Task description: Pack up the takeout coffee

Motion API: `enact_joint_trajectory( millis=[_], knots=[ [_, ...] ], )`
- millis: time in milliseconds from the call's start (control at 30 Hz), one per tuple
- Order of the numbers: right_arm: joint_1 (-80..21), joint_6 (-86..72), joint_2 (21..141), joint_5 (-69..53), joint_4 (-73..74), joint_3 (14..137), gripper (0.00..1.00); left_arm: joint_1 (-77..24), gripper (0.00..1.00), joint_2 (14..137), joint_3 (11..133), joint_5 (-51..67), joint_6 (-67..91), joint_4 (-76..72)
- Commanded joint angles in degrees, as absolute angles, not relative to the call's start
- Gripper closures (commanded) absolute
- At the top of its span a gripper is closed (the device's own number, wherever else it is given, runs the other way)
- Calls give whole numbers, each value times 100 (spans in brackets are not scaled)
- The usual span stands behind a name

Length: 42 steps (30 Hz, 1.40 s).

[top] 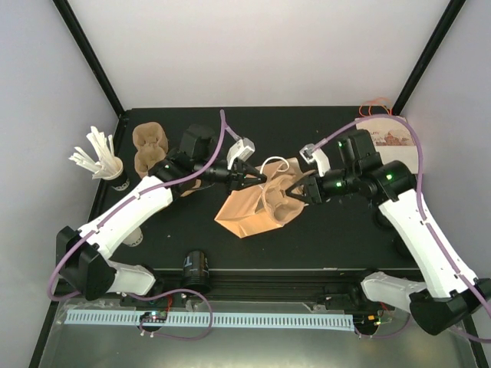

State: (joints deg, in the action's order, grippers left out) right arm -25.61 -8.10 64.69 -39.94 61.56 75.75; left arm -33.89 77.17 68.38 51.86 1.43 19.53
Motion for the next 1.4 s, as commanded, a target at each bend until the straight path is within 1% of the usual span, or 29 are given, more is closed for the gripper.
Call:
enact_joint_trajectory(
  millis=[0,167,333,400,500,567,633,767,900,1067,1233,1367],
  knots=[
    [-2644,-472,6871,-3885,6670,8283,65,-3484,98,7588,6829,5264,287,1608],
    [-2654,-114,7319,-4111,6686,8945,62,-3491,98,7559,6869,5341,373,1554],
    [-2654,605,7760,-4334,6300,8790,55,-3497,98,7448,6838,5212,252,1680],
    [-2654,832,8077,-4552,6290,8802,56,-3495,98,7384,6780,5092,227,1693],
    [-2647,1014,8414,-4994,6489,8850,65,-3485,98,7374,6758,4902,262,1757],
    [-2646,1005,8284,-5156,6312,8623,65,-3475,98,7194,6775,4812,244,1867],
    [-2646,981,8024,-5147,6046,8317,63,-3463,98,7113,6764,4769,199,1944],
    [-2651,1319,7605,-4781,5781,7891,62,-3448,99,6961,6723,4768,130,1970],
    [-2653,1797,7316,-4357,5811,7769,63,-3453,99,6861,6783,4817,15,2212],
    [-2653,1884,7199,-3820,5699,7431,63,-3450,98,6620,6733,4951,-107,2265],
    [-2760,1794,7180,-3762,5456,7277,65,-3465,98,6632,6754,5462,-295,2437],
    [-2791,1771,7311,-4059,5580,7415,62,-3519,98,6728,6899,5523,-693,2950]
  ],
)
